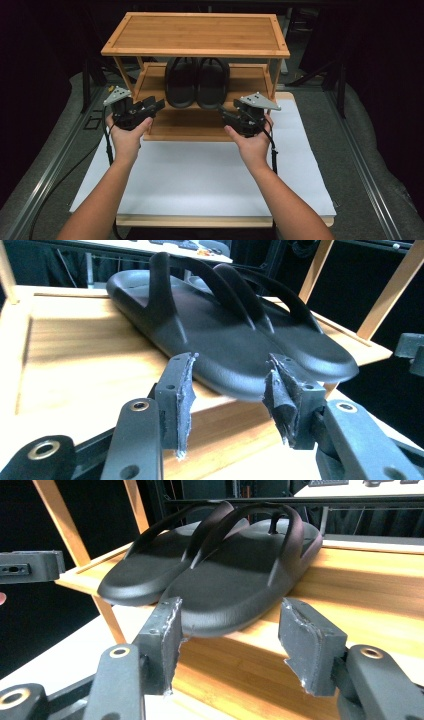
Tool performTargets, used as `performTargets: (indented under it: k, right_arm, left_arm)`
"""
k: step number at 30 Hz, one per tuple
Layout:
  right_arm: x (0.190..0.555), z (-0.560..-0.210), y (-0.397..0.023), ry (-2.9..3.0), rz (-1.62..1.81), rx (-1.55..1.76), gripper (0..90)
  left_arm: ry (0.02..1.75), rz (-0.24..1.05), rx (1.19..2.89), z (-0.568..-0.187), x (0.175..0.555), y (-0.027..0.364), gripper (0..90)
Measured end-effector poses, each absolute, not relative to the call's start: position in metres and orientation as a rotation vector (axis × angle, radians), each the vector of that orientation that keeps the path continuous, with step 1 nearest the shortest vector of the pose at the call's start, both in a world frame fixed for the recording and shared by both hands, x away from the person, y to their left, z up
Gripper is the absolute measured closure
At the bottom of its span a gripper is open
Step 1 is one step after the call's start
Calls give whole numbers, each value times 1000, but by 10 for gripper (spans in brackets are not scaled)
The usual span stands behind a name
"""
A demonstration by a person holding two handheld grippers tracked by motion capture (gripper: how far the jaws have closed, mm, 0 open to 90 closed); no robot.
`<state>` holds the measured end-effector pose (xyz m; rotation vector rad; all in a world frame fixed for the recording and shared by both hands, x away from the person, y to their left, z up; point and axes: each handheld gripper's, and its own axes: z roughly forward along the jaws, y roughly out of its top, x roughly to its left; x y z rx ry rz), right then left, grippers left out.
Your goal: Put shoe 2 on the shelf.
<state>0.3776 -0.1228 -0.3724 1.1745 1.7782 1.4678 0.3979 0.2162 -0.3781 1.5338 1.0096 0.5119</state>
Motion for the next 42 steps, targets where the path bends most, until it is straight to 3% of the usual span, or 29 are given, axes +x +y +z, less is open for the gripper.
performTargets:
  k: [18, 42]
  right_arm:
    - [344, -394, -170, 1807, 1389, 1163, 442]
    - [314, -475, -215, 1846, 1284, 1282, 434]
  left_arm:
    - [1013, 509, 1563, -403, 363, 242, 535]
    - [1135, 472, 1669, -483, 342, 268, 508]
